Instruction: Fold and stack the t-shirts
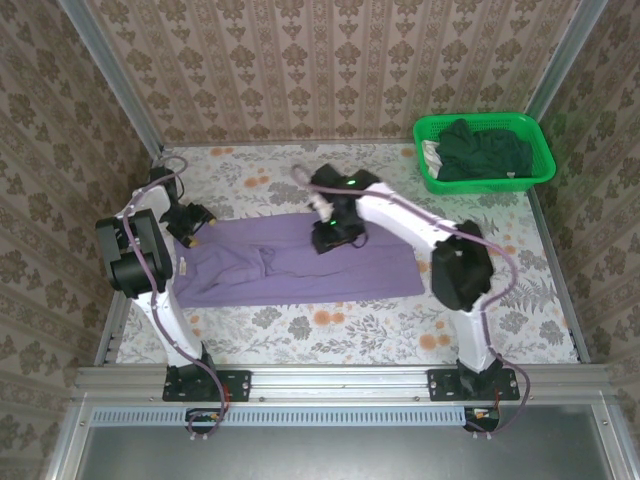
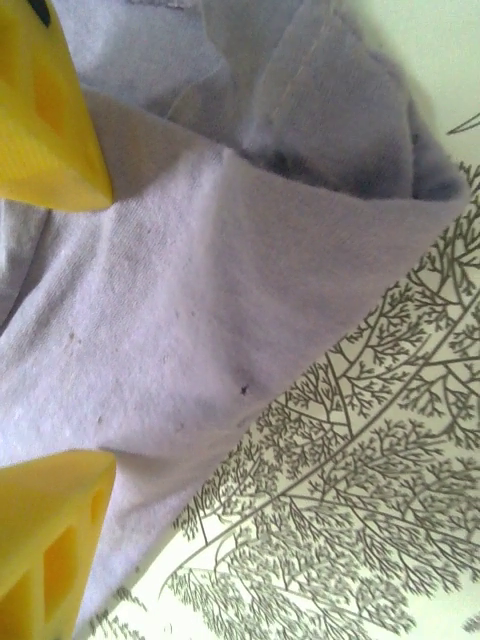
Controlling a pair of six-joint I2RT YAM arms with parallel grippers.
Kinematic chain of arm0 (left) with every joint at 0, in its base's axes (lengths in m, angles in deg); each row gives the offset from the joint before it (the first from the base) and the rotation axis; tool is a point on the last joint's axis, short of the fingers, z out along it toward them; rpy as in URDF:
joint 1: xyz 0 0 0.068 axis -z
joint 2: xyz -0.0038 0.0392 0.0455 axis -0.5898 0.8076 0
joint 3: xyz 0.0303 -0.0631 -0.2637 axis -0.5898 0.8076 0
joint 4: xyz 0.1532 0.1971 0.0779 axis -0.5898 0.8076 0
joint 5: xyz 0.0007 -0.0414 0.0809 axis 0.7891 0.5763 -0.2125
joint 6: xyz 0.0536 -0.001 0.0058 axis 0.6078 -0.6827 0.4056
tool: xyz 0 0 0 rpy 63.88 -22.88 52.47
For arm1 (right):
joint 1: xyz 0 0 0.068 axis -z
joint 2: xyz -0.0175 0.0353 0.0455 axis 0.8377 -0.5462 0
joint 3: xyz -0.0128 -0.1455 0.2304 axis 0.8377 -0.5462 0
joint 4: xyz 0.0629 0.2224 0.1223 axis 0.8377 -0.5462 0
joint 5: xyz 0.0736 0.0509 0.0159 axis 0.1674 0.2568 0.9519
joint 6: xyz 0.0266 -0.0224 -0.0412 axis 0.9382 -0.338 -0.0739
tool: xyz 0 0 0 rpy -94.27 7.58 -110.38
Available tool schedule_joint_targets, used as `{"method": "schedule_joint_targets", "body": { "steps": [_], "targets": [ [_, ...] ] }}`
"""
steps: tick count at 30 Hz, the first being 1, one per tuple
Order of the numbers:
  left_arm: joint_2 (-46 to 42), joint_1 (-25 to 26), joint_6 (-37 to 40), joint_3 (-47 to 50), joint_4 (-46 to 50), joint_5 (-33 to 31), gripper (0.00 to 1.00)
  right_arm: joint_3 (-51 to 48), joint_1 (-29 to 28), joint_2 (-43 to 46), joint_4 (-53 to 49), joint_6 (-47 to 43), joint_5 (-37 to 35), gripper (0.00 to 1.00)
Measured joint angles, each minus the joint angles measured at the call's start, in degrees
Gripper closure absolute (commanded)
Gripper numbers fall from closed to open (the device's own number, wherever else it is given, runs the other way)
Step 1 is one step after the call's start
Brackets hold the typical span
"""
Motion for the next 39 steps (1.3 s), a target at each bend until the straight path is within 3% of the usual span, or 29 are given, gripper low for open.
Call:
{"method": "schedule_joint_targets", "body": {
  "steps": [6,14,20,26,35,39],
  "targets": [
    [-4.94,2.16,0.09,-0.94,1.09,-3.17,0.27,-12.76,12.26,6.14,12.26,7.93,-2.78,0.56],
    [-20.37,9.57,1.25,4.96,1.68,-6.73,0.46,-15.61,19.98,3.56,22.86,11.8,-3.19,0.6],
    [-26.56,15.3,2.08,18.99,2.73,-4.04,0.51,-13.9,21.44,-2.01,26.18,11.67,-3.19,0.61],
    [-30.69,14.49,1.97,31.91,3.8,-4.17,0.52,-13.9,21.44,-2.58,28.57,11.32,-3.19,0.6],
    [-33.75,14.36,1.11,39.21,3.21,-1.92,0.51,-14.64,22.27,-2.58,30.77,11.37,-3.13,0.6],
    [-38.34,13.49,0.72,37.99,5.9,-1.11,0.5,-15.87,22.56,-2.58,31.63,11.47,-2.47,0.6]
  ]
}}
